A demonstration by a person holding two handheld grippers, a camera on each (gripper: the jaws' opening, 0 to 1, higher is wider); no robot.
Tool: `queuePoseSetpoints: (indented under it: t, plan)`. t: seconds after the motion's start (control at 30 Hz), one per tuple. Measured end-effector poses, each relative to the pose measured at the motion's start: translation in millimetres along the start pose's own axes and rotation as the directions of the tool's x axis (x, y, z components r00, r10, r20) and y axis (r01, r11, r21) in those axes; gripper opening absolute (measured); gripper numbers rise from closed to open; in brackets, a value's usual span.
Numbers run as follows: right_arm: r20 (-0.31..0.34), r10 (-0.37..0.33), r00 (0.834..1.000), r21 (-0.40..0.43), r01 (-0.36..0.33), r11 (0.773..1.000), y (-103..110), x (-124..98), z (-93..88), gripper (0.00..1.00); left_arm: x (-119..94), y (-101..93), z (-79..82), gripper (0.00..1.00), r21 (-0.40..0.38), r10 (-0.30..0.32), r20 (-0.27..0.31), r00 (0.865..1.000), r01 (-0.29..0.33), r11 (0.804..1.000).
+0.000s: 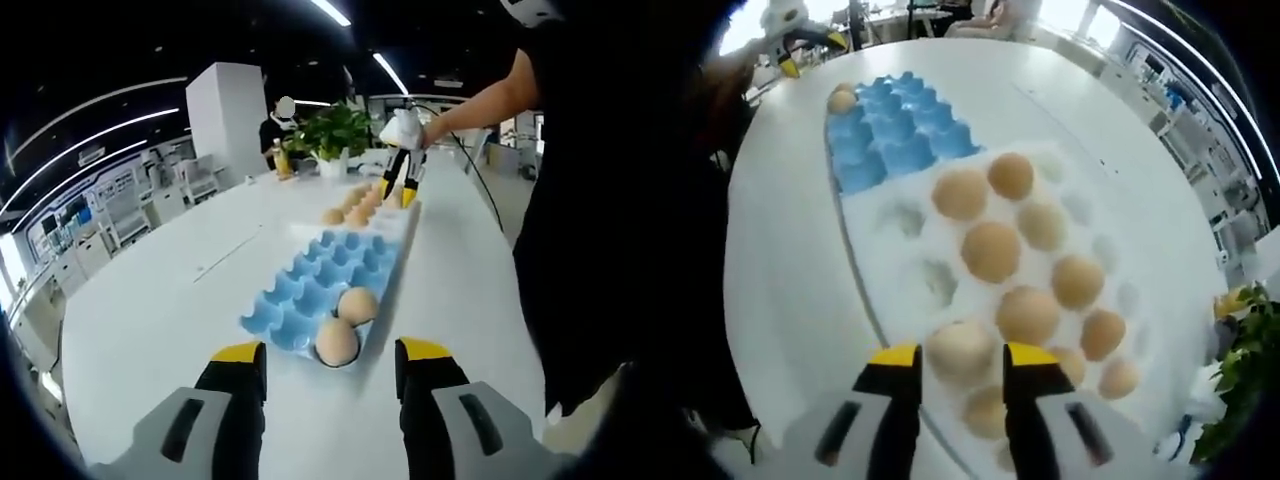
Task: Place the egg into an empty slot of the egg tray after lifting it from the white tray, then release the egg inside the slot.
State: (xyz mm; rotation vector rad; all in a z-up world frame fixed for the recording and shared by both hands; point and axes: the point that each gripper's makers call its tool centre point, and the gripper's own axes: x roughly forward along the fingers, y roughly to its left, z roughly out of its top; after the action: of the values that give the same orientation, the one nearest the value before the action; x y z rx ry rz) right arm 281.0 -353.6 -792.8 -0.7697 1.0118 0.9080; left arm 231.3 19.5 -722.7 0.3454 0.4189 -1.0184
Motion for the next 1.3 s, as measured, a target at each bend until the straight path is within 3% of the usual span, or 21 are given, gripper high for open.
queuePoseSetpoints:
  t: [0.23, 0.5, 0.67, 1.07, 1.17, 1.3]
  plan:
    - [0.010, 0.062, 0.998, 0.079, -0.063, 0.995, 1, 3, -3.7, 0.29, 0, 2.6, -0.1, 0.52, 0.010, 0.001, -0.003, 1.000, -0.001, 1.000]
    - [0.007, 0.090, 0.996, 0.047, -0.090, 0.995, 5, 3, -3.7, 0.30, 0, 3.6, -4.7, 0.53, 0.005, 0.002, -0.020, 1.000, -0.002, 1.000]
    - [0.003, 0.112, 0.994, 0.029, -0.112, 0.993, 5, 4, -4.0, 0.30, 3, 4.7, -10.6, 0.64, -0.033, 0.006, -0.066, 0.998, -0.008, 0.999]
    - [-0.001, 0.124, 0.992, 0.010, -0.124, 0.992, 4, 5, -3.7, 0.30, 5, 3.9, -8.2, 0.65, -0.033, -0.001, -0.059, 0.998, -0.001, 0.999]
    - [-0.022, 0.112, 0.993, 0.058, -0.111, 0.992, 2, 6, -3.2, 0.29, 5, 4.1, -9.0, 0.63, -0.035, 0.000, -0.063, 0.998, -0.002, 0.999]
    - [-0.016, 0.096, 0.995, 0.062, -0.095, 0.994, 2, 5, -3.2, 0.28, 4, 3.2, -6.2, 0.62, -0.033, -0.001, -0.051, 0.999, -0.001, 0.999]
